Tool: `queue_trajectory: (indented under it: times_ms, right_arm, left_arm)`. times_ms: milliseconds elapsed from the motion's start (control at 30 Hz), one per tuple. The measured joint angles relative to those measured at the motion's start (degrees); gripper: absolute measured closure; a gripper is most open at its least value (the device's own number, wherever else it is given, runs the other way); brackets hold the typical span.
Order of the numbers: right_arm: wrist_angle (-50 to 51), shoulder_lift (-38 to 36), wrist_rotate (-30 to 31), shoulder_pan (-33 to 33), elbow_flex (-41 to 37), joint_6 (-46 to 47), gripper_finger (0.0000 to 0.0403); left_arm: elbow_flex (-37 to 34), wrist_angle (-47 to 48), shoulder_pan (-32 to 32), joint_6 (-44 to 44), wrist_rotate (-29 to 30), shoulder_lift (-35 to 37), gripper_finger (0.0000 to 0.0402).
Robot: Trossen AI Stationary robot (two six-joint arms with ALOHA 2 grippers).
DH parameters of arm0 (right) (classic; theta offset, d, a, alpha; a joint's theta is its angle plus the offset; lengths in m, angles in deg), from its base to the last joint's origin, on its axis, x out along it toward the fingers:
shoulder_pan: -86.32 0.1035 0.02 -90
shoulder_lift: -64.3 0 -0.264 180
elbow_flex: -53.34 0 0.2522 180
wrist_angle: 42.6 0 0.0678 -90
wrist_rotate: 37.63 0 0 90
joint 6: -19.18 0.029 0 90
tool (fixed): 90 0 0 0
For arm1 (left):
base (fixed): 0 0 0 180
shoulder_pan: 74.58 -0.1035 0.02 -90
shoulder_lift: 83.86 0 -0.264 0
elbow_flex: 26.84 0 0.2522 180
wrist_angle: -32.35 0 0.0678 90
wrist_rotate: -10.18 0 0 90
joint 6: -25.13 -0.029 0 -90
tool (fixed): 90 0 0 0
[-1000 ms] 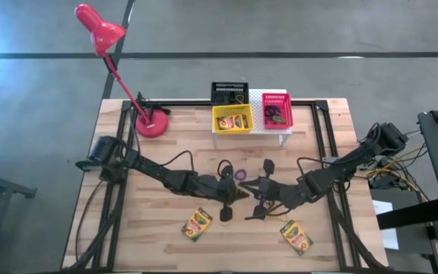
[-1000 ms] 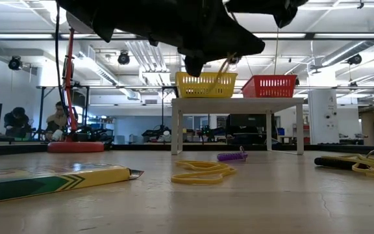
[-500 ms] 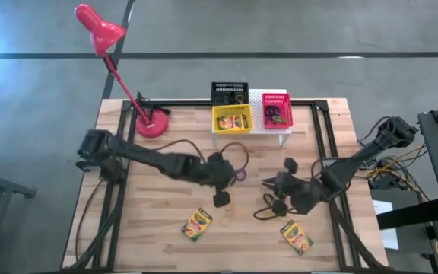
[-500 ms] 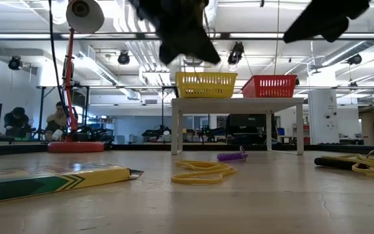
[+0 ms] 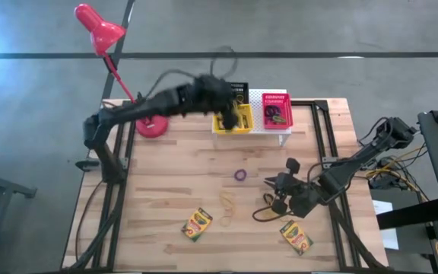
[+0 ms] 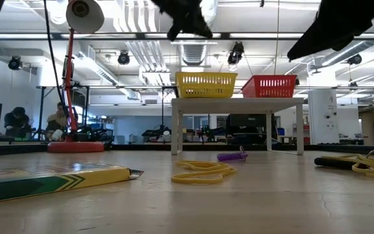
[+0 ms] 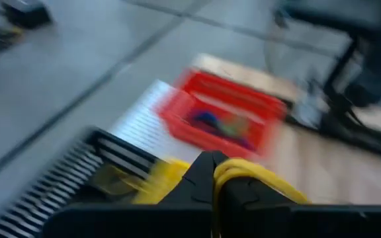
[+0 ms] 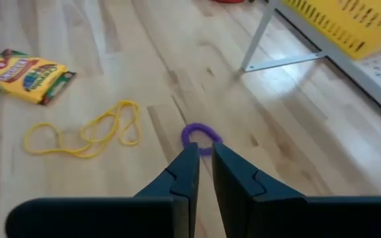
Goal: Pick & Place Office Desk Supplies
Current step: Put the yellow rubber band into the black bin on the shelf
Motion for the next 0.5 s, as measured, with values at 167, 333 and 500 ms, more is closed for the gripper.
queue_trajectory:
  times_ms: [167,333,500]
  right_arm:
    - [-0.03,0.33,2.1,-0.01,-0.14,0.0,0.0364]
    - [-0.13,0.33,3.67,-0.02,-0.31,-0.01,0.0364]
    - [-0.19,0.33,4.09,-0.02,-0.31,-0.01,0.0364]
  left_arm:
    - [-3.88,-9.17,-9.82,0.86,-2.56,-0.55,0.04]
    - [-6.64,-13.6,-15.05,5.68,-3.07,-3.02,0.0395]
    - [-6.53,-12.29,-15.79,5.96,-4.14,-6.95,0.0389]
